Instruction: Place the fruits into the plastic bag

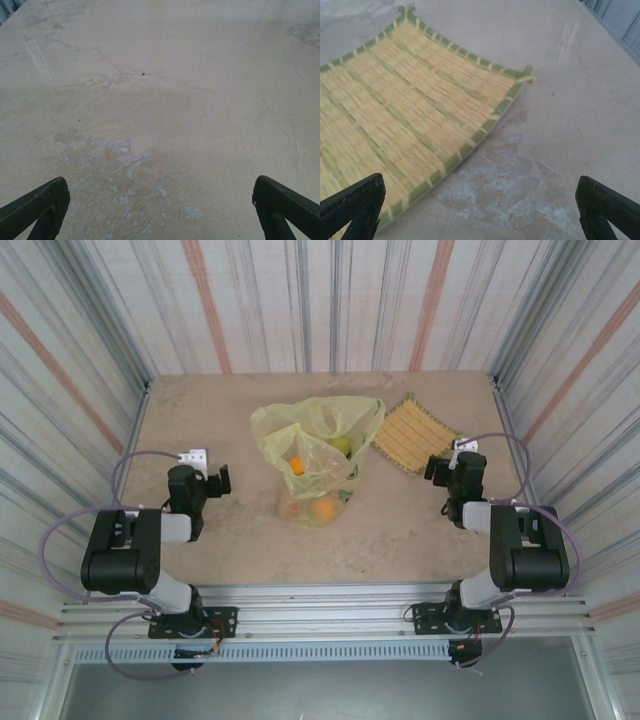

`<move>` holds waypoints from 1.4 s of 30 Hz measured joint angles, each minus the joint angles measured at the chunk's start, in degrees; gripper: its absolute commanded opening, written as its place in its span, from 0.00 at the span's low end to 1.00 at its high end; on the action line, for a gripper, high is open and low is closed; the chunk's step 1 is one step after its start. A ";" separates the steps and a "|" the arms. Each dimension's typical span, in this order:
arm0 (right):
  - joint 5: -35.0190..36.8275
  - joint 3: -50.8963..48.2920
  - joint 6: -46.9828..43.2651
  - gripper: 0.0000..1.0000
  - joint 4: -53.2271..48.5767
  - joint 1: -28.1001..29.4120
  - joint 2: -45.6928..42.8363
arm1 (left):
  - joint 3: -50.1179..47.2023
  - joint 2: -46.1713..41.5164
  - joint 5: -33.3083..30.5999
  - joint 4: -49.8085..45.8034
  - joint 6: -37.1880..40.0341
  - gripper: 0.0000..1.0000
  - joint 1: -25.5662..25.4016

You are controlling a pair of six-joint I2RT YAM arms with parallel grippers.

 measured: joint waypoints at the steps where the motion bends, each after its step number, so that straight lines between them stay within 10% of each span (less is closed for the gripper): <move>1: -0.57 -0.98 0.00 0.99 1.25 -0.15 0.70 | 0.02 0.00 0.13 0.02 0.17 0.99 0.00; 42: -3.54 -2.12 -0.02 0.99 6.93 0.57 1.66 | 0.52 0.00 -0.81 -0.02 1.42 0.99 -1.62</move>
